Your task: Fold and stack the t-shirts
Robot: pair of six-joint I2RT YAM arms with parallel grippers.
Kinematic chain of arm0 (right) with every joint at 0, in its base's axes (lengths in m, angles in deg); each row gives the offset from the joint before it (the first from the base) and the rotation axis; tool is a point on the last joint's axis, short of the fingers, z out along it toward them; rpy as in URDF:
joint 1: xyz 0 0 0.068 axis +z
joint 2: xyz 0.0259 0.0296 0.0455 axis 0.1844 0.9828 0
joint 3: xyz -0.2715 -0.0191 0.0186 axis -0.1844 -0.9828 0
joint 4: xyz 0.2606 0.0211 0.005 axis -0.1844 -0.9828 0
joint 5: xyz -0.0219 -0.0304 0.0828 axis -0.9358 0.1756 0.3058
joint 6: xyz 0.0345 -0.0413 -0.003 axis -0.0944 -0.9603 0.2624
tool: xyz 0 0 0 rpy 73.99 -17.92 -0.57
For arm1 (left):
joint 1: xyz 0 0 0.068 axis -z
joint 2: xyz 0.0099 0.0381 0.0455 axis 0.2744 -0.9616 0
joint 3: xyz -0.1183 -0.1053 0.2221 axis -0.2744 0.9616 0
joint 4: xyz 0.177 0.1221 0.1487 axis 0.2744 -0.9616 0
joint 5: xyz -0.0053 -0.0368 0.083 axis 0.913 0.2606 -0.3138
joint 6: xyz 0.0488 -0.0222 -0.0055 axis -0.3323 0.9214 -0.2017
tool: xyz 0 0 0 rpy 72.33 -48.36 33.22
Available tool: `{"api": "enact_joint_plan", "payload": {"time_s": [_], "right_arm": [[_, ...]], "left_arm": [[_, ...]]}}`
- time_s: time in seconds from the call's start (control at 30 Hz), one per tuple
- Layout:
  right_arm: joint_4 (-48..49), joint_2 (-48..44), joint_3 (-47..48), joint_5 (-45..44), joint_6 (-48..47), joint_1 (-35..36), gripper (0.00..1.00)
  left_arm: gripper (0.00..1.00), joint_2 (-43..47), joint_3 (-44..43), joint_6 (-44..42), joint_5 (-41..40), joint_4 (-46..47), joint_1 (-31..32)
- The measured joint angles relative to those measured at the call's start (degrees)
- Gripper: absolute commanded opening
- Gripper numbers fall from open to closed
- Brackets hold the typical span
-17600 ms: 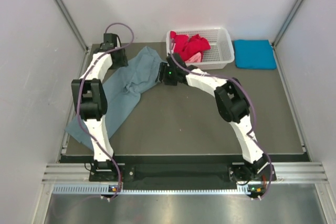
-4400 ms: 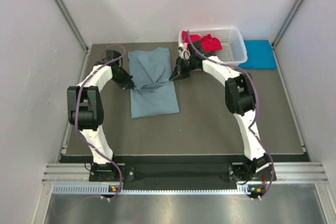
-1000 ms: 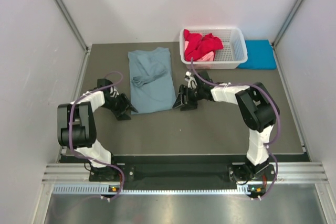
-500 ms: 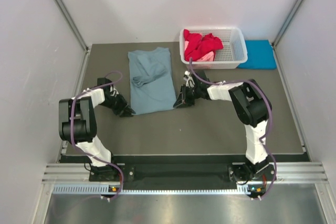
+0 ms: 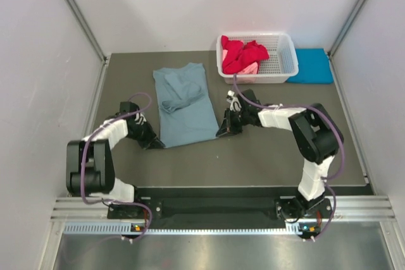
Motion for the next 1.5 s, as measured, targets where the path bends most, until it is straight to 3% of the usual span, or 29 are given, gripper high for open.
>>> {"api": "enact_joint_plan", "payload": {"time_s": [0.27, 0.3, 0.33, 0.43, 0.5, 0.57, 0.67, 0.77, 0.9, 1.1, 1.5], "right_arm": [[-3.2, -15.8, -16.7, 0.0, -3.0, 0.3, 0.0], [-3.6, -17.5, -18.7, 0.0, -3.4, 0.5, 0.01], [-4.2, -19.1, -20.6, 0.0, -3.8, 0.6, 0.02], [-7.6, -22.8, -24.5, -1.6, -6.1, 1.1, 0.13], [-11.2, -24.2, -25.2, -4.1, -7.8, 1.1, 0.26], [-15.5, -25.8, -24.2, -6.3, -10.0, 1.1, 0.3], [-22.9, -27.3, -19.1, -10.9, -13.4, 1.1, 0.41], [-27.2, -27.3, -11.2, -14.8, -16.2, 1.3, 0.43], [-29.1, -23.9, 0.7, -19.1, -18.6, 2.6, 0.42], [-31.0, -9.9, 14.5, -27.6, -18.9, 8.8, 0.38], [-33.4, 4.5, 25.4, -35.6, -17.2, 12.6, 0.33]], "left_arm": [[0.03, 25.1, 11.3, 10.0, -2.8, -5.5, 12.1], [0.07, 28.9, 13.4, 11.9, -2.7, -6.3, 13.0], [0.24, 32.5, 15.4, 13.6, -2.4, -7.2, 13.5], [0.41, 40.3, 19.9, 17.0, -2.2, -11.2, 13.9], [0.46, 43.7, 20.8, 18.4, -2.3, -14.9, 13.9], [0.48, 45.5, 20.3, 18.9, -2.4, -17.4, 13.9], [0.46, 45.3, 16.1, 18.4, -3.4, -20.3, 13.9], [0.39, 42.5, 10.3, 17.4, -3.5, -19.4, 13.9], [0.35, 37.1, 5.6, 17.2, -3.3, -14.3, 13.9], [0.3, 28.7, 3.1, 17.4, -3.3, -7.8, 14.2], [0.29, 19.0, 0.4, 16.2, -2.6, -3.0, 21.8]]}}
